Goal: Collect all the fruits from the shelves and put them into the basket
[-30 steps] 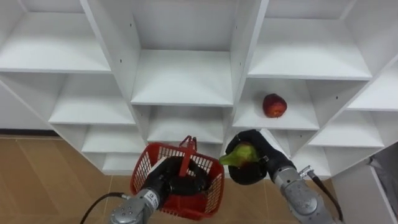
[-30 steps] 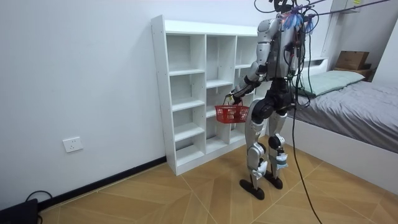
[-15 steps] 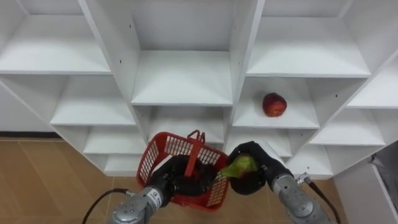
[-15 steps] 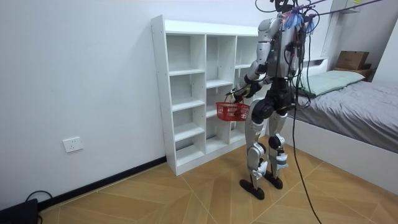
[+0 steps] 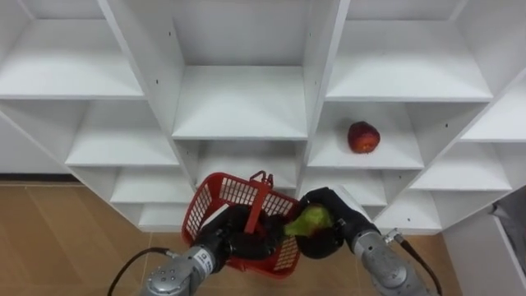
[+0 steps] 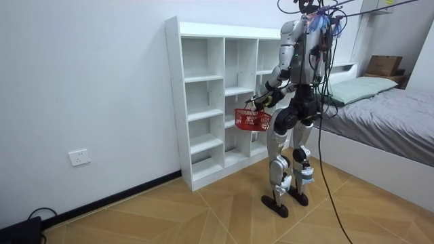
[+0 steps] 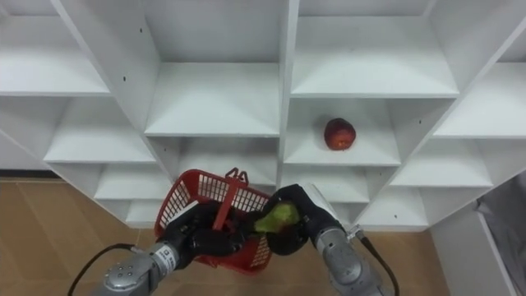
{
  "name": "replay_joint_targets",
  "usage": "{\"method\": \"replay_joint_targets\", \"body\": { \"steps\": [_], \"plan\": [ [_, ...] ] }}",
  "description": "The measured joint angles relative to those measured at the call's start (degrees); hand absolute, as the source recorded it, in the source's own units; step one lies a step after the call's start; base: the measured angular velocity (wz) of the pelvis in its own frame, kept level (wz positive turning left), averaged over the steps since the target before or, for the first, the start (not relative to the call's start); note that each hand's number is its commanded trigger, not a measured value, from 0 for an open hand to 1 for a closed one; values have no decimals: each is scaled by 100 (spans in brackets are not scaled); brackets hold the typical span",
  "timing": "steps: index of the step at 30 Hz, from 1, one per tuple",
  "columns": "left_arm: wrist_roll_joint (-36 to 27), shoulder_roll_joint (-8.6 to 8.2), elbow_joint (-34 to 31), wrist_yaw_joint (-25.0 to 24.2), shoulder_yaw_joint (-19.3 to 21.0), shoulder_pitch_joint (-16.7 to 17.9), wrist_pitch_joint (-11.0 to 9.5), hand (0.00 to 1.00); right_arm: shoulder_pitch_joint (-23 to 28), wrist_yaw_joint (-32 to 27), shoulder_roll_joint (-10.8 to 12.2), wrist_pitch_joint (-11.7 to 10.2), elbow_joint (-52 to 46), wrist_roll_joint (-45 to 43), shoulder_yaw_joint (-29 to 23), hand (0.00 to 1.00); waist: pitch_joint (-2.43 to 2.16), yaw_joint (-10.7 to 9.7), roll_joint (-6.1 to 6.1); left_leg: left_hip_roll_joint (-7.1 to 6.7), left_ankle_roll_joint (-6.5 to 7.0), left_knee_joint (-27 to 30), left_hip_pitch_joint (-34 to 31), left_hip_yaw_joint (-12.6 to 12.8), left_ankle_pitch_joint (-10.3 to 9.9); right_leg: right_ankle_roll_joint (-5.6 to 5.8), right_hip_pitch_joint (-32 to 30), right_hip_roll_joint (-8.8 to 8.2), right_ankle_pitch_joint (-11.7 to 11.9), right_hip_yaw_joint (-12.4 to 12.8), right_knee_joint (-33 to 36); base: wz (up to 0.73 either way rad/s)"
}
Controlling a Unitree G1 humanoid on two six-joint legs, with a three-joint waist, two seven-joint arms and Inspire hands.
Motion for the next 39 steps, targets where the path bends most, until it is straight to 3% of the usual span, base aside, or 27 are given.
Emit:
{"method": "replay_joint_targets", "body": {
  "steps": [31,33,35,36,37,39],
  "plan": [
    [120,8,-157,-211,-111,45,3,100,0,3,19,21,-17,-37,189,100,-17,-1,17,2,0,-5,3,13,0,0,-1,3,0,2,-5,0],
    [119,5,-157,-211,-112,45,3,100,0,4,19,21,-17,-37,189,92,-19,-1,16,2,0,-5,4,14,0,0,-1,3,0,2,-4,0],
    [120,6,-157,-212,-112,45,3,100,0,5,20,21,-17,-37,189,51,-20,-1,14,2,0,-5,4,14,1,0,-1,2,0,2,-4,0],
    [120,10,-157,-213,-112,45,3,100,0,6,20,21,-17,-41,189,20,-20,2,14,2,0,-4,5,15,1,0,-1,3,0,3,-3,0],
    [120,11,-157,-215,-112,45,2,100,0,7,20,21,-18,-48,189,0,-20,2,13,2,0,-4,5,16,1,0,-1,3,0,3,-2,0],
    [120,14,-157,-225,-111,45,3,100,0,18,20,21,-26,-156,189,0,-20,2,13,3,0,-4,6,17,1,0,-1,2,0,4,-2,0]
  ]
}}
